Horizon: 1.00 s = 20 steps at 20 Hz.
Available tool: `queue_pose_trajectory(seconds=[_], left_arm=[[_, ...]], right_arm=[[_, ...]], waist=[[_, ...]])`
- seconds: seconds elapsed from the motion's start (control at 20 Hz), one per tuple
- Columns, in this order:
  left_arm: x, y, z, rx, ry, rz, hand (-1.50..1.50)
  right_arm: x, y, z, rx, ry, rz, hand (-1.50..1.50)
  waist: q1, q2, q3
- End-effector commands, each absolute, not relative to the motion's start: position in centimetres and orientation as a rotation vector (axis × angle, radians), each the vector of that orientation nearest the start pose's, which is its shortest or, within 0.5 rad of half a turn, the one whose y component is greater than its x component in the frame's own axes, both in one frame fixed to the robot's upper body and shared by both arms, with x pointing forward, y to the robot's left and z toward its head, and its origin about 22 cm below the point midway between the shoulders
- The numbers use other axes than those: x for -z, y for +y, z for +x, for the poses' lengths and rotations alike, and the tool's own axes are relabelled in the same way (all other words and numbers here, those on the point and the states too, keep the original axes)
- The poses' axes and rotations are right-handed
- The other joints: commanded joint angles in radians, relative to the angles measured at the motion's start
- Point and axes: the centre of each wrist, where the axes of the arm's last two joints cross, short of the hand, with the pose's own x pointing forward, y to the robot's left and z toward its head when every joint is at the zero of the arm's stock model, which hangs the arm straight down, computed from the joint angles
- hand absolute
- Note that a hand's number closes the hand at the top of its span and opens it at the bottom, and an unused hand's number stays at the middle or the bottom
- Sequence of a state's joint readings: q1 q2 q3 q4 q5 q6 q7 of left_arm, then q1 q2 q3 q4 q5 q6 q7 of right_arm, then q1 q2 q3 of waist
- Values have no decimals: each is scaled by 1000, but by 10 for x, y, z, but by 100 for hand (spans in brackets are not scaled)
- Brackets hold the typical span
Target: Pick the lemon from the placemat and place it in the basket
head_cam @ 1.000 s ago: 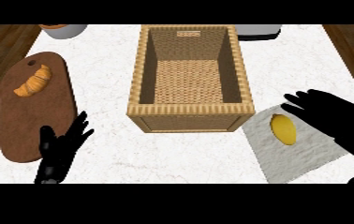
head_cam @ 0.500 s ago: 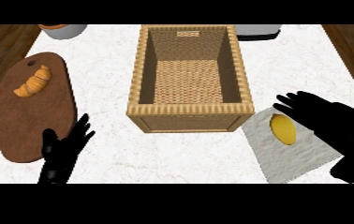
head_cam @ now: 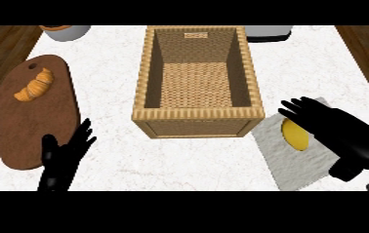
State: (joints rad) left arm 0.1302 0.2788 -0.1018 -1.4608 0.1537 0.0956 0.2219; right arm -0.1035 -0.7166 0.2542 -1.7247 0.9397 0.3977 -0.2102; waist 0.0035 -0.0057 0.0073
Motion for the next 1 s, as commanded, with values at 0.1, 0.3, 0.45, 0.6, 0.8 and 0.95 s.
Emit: queue_pose_trajectory(seconds=[0.1,0.3,0.45,0.6,0.8,0.95], left_arm=[[54,288,206,31,-1015,137,0],[44,297,201,30,-1006,136,0],[43,298,200,40,-1018,157,0],[44,287,220,39,-1015,140,0],[51,299,194,37,-1009,140,0],[55,301,201,43,-1009,151,0]], right_arm=[[-69,-313,249,-1804,-1241,-705,-150],[-80,-316,277,-1811,-1257,-701,-150],[-58,-280,274,-1828,-1248,-716,-150],[-46,-281,257,-1862,-1142,-751,-150],[-39,-305,263,-1869,-1097,-767,-150],[-27,-279,279,-1860,-1100,-755,-150]], waist=[[-5,6,-7],[3,7,-7],[4,6,-7],[-8,6,-7],[-2,6,-7],[1,7,-7]])
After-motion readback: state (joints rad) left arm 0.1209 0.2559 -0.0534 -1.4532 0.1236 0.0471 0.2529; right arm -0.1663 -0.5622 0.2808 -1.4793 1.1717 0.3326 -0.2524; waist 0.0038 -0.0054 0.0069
